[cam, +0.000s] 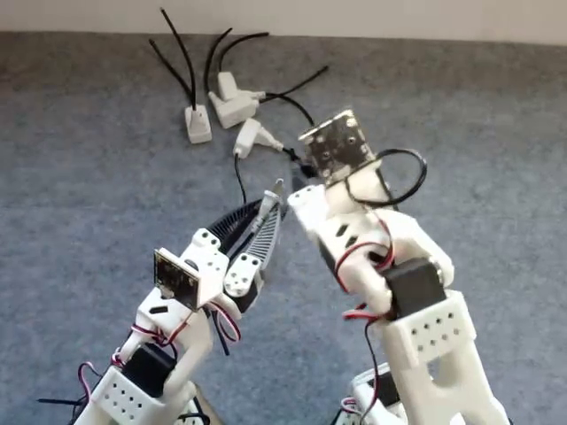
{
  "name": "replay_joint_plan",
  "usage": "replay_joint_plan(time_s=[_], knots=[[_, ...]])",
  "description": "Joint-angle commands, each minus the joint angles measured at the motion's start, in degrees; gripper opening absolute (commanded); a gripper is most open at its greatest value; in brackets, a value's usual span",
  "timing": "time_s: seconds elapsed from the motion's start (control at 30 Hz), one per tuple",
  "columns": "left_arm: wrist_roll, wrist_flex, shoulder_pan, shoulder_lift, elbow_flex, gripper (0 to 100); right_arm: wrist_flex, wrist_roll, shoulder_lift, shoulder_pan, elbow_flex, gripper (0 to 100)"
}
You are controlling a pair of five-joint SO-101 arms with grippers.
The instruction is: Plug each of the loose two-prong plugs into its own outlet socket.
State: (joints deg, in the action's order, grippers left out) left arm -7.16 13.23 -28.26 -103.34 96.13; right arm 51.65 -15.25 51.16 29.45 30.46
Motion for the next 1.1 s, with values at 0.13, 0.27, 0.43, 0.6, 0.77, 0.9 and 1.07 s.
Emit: replay_joint_plan(time_s=[0.13,0.27,0.43,0.6,0.77,0.9,1.07], knots=[[0.44,-0.18,-0.22,0.22,1.01,1,2.07,-0.35,0.84,9.45,-3.65,0.8],[0.44,-0.18,-0.22,0.22,1.01,1,-1.63,-0.53,1.27,7.08,4.62,0.8],[0.44,-0.18,-0.22,0.13,1.01,1,-8.75,-0.53,1.10,-1.27,14.11,0.8],[0.44,-0.18,-0.22,0.04,1.01,1,-10.07,-0.62,1.27,-6.81,18.68,0.8],[0.44,-0.18,-0.22,-0.04,1.01,1,-10.07,-0.62,1.27,-8.66,19.82,0.8],[0.44,-0.18,-0.22,0.04,1.01,1,-9.98,-0.62,1.27,-8.66,19.38,0.8],[0.09,-0.18,5.41,0.22,1.01,1,-9.63,-0.26,1.36,-10.95,19.30,0.8]])
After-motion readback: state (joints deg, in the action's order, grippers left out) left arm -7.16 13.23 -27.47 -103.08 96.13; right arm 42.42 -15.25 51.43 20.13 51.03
